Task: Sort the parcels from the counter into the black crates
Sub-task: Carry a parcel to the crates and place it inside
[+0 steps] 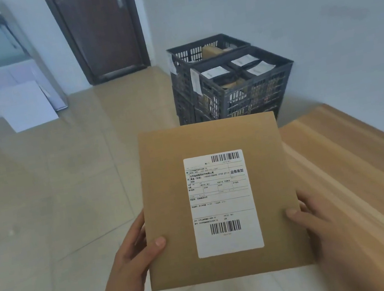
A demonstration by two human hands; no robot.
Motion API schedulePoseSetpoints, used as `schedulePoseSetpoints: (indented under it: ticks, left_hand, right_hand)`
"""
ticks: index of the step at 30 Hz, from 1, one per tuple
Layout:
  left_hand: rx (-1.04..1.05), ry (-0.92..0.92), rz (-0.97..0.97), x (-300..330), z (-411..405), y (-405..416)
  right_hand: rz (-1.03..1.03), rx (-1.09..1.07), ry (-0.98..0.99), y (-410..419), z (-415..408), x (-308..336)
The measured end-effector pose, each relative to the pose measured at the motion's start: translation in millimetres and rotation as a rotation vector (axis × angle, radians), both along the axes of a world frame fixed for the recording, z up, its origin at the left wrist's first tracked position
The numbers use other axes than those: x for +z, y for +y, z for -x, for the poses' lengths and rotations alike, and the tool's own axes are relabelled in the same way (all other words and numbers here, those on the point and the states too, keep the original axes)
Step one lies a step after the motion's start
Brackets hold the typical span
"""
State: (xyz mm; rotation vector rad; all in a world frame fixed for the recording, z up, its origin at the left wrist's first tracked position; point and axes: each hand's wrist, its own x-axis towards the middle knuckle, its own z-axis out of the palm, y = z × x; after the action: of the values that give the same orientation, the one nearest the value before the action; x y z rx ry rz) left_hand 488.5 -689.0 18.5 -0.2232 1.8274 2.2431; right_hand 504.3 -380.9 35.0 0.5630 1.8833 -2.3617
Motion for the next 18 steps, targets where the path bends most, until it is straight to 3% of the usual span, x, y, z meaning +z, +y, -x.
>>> schedulePoseSetpoints:
  ticks: [8, 18]
  left_hand:
    - [-0.032, -0.041, 0.021, -17.5, 136.3, 0.8]
    - [0.068, -0.008, 0.097, 7.4, 342.0, 10.5]
  right_hand:
    - [0.001, -0.028, -0.127, 7.3, 127.0, -33.2]
    - [0.037, 0.122, -0.058, 19.2, 374.1, -20.3]
